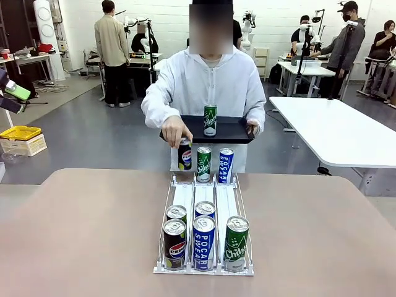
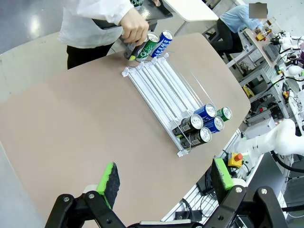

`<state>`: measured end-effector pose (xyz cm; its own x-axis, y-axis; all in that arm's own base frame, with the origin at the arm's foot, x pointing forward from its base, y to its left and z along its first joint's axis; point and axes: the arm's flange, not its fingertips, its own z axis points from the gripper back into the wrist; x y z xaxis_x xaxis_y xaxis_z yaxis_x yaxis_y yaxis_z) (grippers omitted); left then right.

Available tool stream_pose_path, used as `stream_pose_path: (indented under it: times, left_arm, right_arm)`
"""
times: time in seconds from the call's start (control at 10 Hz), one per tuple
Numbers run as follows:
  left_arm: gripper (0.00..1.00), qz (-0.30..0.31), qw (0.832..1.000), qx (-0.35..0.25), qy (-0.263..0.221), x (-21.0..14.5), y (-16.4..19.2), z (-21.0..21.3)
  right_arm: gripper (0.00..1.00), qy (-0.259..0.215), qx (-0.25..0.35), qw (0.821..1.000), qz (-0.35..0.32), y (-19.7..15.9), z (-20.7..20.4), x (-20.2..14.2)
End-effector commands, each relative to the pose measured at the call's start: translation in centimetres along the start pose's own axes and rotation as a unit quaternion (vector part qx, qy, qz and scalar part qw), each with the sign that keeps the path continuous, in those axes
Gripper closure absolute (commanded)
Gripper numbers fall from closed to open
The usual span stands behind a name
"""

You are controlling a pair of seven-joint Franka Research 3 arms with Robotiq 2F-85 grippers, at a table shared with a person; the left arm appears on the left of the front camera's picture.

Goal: Retrieve and hand over the desired beverage to the person.
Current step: Pick up another can of the same type that the person held from the Automatic Can Dispenser.

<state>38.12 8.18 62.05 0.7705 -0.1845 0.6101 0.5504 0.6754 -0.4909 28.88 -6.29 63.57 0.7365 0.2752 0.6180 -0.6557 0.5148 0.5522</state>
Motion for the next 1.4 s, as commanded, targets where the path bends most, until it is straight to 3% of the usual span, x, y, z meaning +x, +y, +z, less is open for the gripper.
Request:
stream_pose_path:
  times: [0.0,1.3]
  left_arm:
    - [0.0,-0.007,1.0,-0.01,-0.007,-0.02,0.13,0.04]
    - [0.0,-0.007,1.0,-0.01,-0.007,-0.02,0.13,0.04]
  right_arm:
    - [0.0,-0.009,0.013,1.0,0.008,-0.03,-0.07,0.2]
    - [0.0,-0.009,0.013,1.0,0.008,-0.03,-0.07,0.2]
